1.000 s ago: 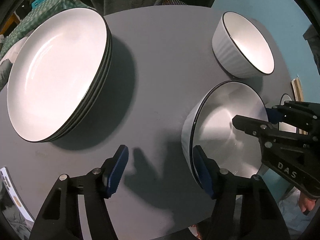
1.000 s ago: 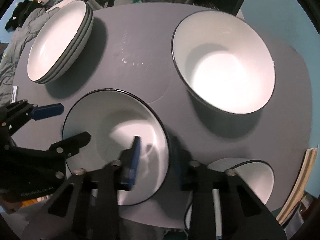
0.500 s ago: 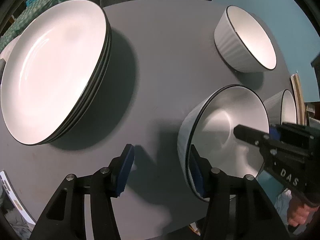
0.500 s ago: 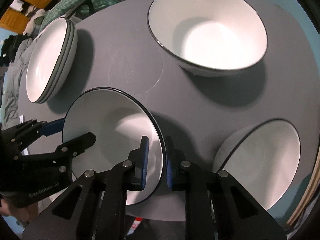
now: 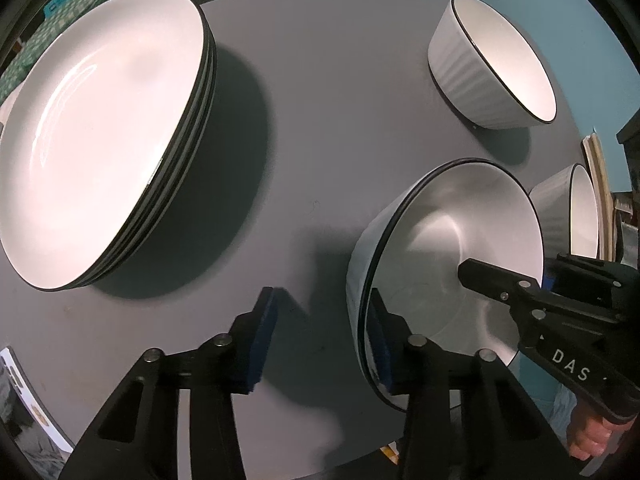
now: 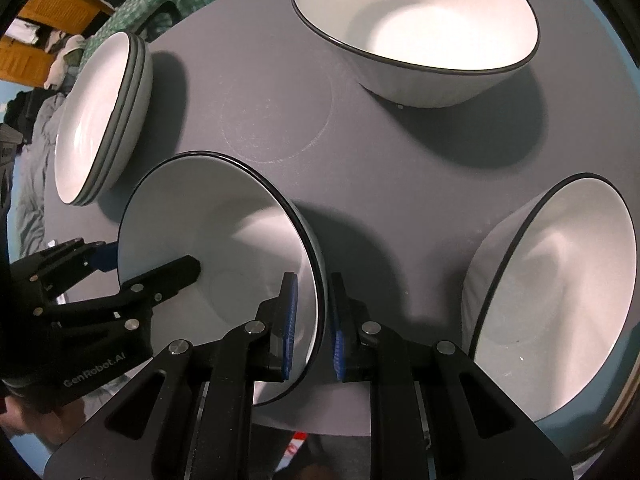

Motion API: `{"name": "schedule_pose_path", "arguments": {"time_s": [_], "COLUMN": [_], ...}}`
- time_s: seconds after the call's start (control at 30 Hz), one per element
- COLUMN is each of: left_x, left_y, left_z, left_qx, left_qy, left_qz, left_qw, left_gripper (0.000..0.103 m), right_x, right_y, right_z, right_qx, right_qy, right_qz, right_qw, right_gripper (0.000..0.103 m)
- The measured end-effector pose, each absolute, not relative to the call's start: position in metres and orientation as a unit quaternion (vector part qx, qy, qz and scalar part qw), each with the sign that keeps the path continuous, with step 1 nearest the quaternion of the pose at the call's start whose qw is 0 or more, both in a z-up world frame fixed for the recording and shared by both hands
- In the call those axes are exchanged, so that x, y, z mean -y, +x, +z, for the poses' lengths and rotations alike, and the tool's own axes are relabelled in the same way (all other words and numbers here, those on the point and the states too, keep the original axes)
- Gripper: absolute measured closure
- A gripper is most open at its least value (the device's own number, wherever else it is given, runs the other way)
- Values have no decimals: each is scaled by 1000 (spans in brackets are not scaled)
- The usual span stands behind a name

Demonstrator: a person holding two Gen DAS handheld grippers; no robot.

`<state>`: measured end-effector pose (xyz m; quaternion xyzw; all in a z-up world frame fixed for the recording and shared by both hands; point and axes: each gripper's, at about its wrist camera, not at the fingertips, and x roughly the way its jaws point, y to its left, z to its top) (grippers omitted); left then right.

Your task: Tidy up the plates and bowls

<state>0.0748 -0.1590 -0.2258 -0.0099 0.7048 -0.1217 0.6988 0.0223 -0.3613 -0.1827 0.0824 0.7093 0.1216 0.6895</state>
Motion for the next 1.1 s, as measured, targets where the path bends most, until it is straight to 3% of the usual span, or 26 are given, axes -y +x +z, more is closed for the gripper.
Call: {"name": "schedule_pose_path", "arguments": {"time_s": [0.07, 0.33, 0.47, 1.1], "left_x": [160, 177, 186, 186], "left_y": [75, 79, 80, 85], "left_z": [-227, -227, -226, -201], "left_qx": [-708, -716, -715, -699], "left_qy": [-19, -24, -15, -30], "left_qz": [-123, -148, -144, -137], "left_qw": [696, 681, 684, 702], "left_gripper": [64, 93, 93, 93], "right_x": [362, 364, 319, 325], "right_y": [22, 25, 46, 54], "right_z": [-185, -183, -180, -167], "right_qx": [-713, -712, -711, -698], "right_qy": [83, 81, 66, 101], "right_qz": [122, 127, 124, 118], "right_qw": [686, 685, 689, 700], "right_gripper": [88, 88, 91, 95]}}
